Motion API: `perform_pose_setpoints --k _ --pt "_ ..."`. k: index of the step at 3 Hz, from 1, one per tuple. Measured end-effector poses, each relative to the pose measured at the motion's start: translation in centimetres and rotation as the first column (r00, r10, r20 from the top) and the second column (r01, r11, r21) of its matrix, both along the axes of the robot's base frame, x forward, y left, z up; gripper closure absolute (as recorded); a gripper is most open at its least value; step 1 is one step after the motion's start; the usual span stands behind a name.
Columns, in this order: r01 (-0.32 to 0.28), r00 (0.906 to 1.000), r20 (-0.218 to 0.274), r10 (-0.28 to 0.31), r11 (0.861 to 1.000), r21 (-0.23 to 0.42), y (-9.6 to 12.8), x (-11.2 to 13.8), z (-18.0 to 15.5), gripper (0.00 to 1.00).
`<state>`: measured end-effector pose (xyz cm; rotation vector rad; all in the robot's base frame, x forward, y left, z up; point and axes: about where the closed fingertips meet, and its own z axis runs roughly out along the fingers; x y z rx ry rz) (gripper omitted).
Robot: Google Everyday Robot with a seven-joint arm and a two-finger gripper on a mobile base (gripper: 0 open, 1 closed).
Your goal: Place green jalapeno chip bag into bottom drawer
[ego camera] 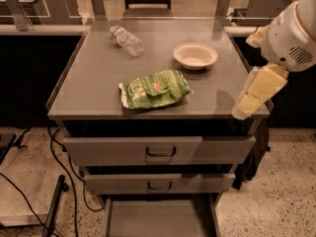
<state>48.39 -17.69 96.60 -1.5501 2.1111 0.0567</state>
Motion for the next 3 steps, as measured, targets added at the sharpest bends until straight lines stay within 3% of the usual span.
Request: perform_pose_setpoints --k 3 --pt "-0.068 0.9941 0.091 0.060 0.994 0.089 4.0 4.9 -2.6 0.00"
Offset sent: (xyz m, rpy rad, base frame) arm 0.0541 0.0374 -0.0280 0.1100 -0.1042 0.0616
